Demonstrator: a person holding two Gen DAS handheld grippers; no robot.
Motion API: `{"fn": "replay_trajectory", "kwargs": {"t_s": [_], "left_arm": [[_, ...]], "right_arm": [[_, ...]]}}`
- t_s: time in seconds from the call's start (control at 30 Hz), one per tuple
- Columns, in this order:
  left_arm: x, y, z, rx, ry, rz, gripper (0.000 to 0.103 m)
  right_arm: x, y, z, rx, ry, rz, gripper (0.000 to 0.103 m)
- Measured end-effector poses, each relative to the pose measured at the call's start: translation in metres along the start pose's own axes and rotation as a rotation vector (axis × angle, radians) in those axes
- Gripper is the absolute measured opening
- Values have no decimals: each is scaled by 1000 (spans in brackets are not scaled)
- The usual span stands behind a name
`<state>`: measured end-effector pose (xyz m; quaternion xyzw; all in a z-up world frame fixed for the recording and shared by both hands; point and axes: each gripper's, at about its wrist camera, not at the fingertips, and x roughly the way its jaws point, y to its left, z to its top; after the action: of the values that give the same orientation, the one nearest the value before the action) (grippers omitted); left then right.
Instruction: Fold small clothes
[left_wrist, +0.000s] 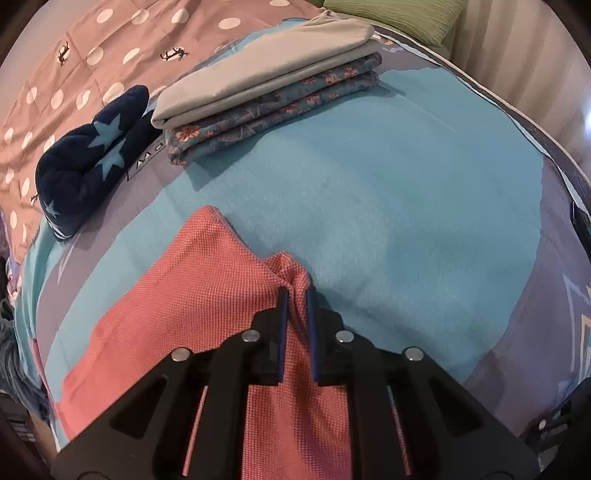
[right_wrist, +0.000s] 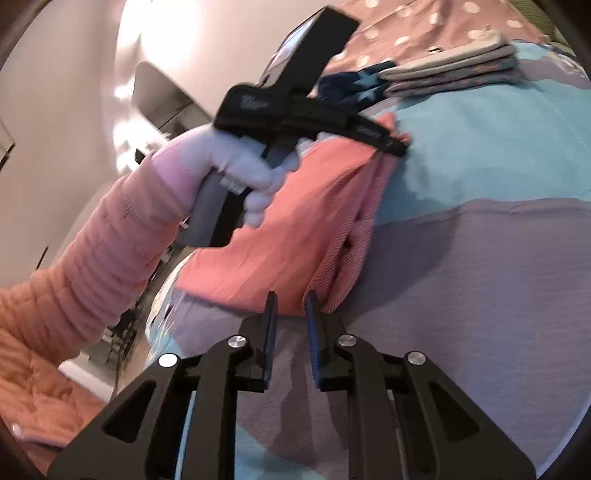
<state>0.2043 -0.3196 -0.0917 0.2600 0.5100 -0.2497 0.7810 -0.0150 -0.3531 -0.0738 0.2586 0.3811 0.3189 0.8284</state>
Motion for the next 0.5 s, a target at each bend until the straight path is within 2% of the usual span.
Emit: {"fn": "replay_trajectory", "kwargs": {"t_s": [0.1,0.2,0.23,0.27,0.3,0.37,0.43,0.5], "left_arm": [[2,1,1,-18,9,-1,10],[5,-1,6,-40,10,7,10],[7,0,9,-48,10,8,10],[8,1,11,-57,8,10,10],[10,2,12,-65,6,11,10],[13,2,11,-72,-6,16,10],[13,-2,8,-58,-22,29,10],[13,-2,6,-55,-33,29,10]], "right_arm": [[10,2,10,-32,49,-29,37],[35,8,18,-98,169,-84,37],[41,5,20,-91,196,-84,34],[45,1,22,-74,212,-87,14],[45,-4,23,-36,228,-57,6],[36,-6,19,-31,240,7,5],[31,-2,9,-101,279,-39,5],[31,-11,7,-46,286,-18,4]]}}
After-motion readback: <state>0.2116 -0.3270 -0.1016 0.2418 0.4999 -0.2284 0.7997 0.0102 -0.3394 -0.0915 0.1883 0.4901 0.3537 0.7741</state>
